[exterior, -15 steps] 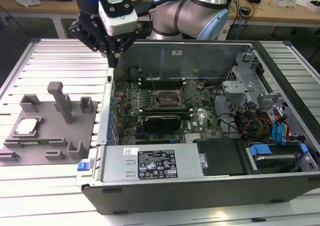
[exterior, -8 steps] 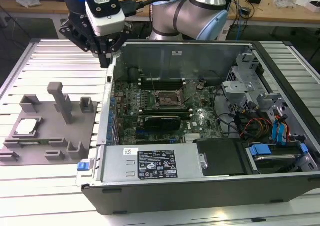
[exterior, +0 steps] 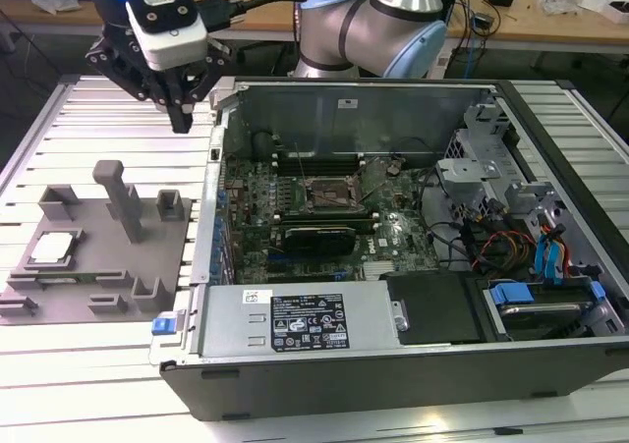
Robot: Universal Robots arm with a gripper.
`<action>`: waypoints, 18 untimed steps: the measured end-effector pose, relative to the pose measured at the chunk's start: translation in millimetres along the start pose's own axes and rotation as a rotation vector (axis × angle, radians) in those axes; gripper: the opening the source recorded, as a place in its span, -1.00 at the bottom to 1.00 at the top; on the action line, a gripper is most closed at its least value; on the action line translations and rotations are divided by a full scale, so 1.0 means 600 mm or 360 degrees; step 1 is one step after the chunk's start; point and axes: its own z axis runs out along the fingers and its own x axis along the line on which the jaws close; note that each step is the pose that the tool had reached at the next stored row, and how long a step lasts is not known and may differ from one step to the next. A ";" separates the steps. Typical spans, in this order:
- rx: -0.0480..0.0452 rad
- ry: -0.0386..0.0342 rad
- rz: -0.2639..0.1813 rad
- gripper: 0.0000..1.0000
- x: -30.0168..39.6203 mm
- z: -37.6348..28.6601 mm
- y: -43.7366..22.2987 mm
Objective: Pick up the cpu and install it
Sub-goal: 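Reach for the cpu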
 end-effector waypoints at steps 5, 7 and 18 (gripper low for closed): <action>0.0000 -0.0002 0.0000 -0.79 0.020 -0.001 -0.002; 0.0000 -0.0003 0.0000 -0.79 0.028 -0.001 -0.002; 0.0000 -0.0007 0.0000 -0.79 0.078 -0.002 -0.006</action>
